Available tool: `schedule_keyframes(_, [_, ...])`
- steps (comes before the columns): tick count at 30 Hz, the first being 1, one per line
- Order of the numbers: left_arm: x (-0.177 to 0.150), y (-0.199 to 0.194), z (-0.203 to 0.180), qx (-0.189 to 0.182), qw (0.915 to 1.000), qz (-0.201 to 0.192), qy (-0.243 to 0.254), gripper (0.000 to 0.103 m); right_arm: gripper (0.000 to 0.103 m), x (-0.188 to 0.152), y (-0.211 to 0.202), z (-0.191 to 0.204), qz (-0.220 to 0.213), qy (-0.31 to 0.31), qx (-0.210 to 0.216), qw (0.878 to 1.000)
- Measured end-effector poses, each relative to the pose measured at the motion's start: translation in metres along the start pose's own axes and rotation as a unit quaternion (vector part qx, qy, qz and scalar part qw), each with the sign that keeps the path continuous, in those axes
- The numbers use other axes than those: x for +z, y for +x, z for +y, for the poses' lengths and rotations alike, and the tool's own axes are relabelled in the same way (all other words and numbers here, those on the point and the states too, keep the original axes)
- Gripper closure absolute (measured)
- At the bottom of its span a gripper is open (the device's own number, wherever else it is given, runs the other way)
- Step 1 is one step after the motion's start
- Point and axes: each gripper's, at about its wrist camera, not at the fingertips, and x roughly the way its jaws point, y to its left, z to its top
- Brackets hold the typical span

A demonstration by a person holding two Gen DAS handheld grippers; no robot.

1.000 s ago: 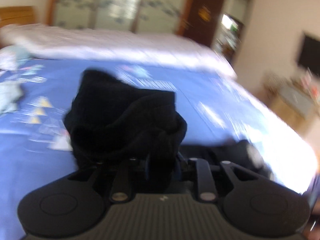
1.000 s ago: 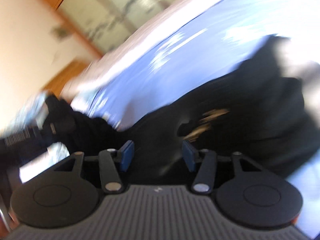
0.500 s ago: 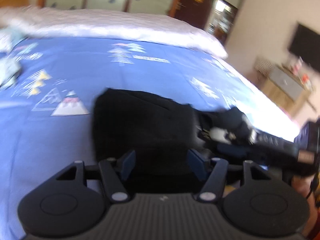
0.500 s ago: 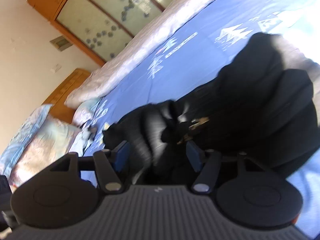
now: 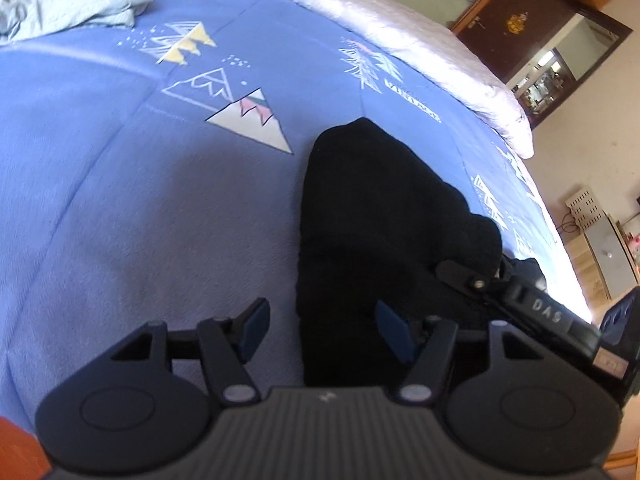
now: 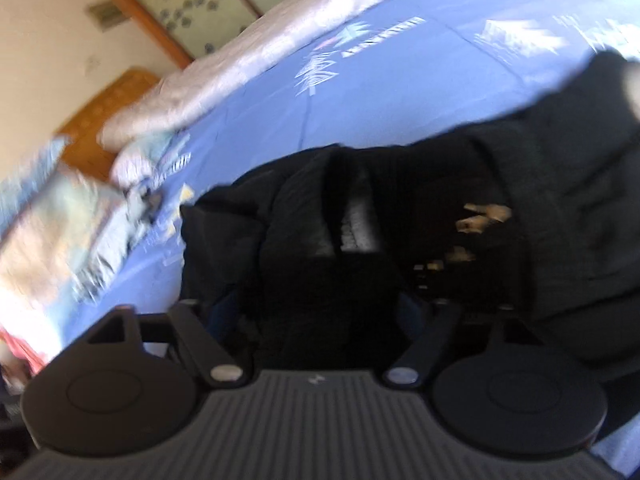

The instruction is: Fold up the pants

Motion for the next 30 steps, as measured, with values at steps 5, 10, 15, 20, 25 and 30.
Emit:
schedule_keyframes(5, [-0.002, 0.0, 0.004, 0.0, 0.9999, 0.007, -0.012, 0.043, 0.03, -0.002, 0.002, -0.019, -0.022, 0.026, 0.015, 0.999])
schedule_keyframes(10, [0.003, 0.003, -0.006, -0.004, 0.9999, 0.007, -0.01, 0.043, 0.048, 0.009, -0.01, -0.017, -0.028, 0.026, 0.021, 0.999])
schedule_keyframes(15, [0.007, 0.023, -0.019, 0.0, 0.9998, 0.018, -0.012, 0.04, 0.05, 0.007, -0.026, -0.01, -0.051, -0.004, 0.019, 0.998])
schedule_keyframes(20, [0.011, 0.035, -0.051, -0.012, 0.9994, 0.031, 0.003, 0.04, 0.053, 0.021, -0.057, -0.014, -0.109, -0.033, 0.007, 0.993])
schedule_keyframes(25, [0.021, 0.033, -0.112, -0.049, 0.9963, 0.016, 0.068, 0.038, 0.053, 0.05, -0.092, -0.039, -0.157, -0.03, 0.002, 0.987])
schedule_keyframes(30, [0.013, 0.041, -0.157, -0.075, 0.9902, 0.017, 0.116, 0.037, 0.053, 0.061, -0.124, -0.074, -0.198, -0.018, 0.004, 0.98])
